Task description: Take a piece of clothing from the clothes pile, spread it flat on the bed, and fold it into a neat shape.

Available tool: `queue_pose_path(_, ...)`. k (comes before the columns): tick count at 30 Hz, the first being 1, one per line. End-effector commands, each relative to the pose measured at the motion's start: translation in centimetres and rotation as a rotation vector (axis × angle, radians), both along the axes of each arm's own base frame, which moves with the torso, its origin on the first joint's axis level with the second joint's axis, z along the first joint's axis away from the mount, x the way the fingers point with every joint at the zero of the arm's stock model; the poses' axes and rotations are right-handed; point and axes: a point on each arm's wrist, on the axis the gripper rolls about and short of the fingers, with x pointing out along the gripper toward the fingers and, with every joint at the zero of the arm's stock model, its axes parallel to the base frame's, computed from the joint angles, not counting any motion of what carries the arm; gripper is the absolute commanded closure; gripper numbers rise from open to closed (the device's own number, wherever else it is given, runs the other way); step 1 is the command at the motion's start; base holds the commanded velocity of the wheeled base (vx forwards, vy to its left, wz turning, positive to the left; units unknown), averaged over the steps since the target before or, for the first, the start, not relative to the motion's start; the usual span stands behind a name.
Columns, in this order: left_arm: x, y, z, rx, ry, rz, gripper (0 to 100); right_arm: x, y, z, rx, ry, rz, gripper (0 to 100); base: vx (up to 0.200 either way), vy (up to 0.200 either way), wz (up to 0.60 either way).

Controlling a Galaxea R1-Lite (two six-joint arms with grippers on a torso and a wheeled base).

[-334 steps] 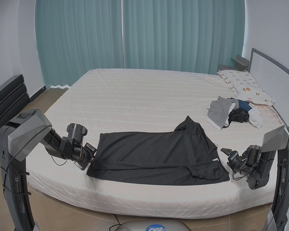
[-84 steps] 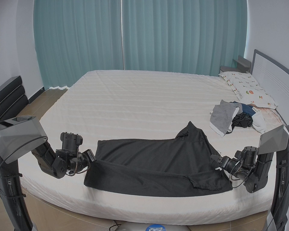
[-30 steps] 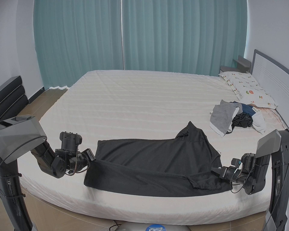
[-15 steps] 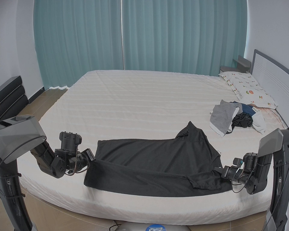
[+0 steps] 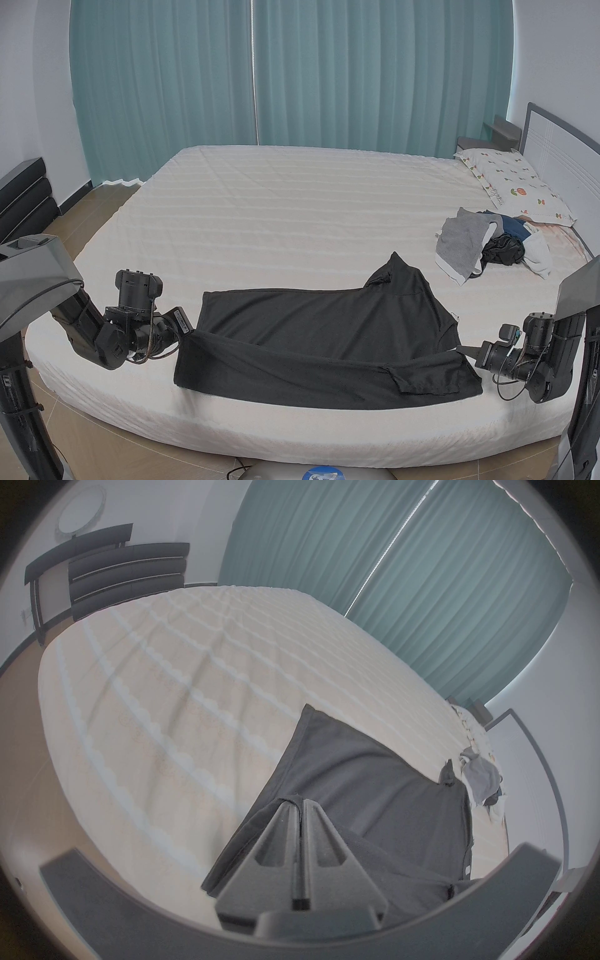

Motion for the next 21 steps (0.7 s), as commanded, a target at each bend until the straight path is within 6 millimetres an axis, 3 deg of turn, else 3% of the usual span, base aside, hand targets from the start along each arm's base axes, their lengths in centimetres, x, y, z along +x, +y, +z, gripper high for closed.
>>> queue_pose_path(1,-1.1,0.2,1.6,0.023,0.006,-0.019,100,-0.9,-0.7,1.8,0.009,-0.038,-0.003,100,0.000,0.000,0.00)
queue_pose_path(21,-4.4,0.9,3.9,0.120,0.170,-0.082,100,-3.8,-1.0,5.0,0.054,-0.086,0.067,100,0.000,0.000,0.00)
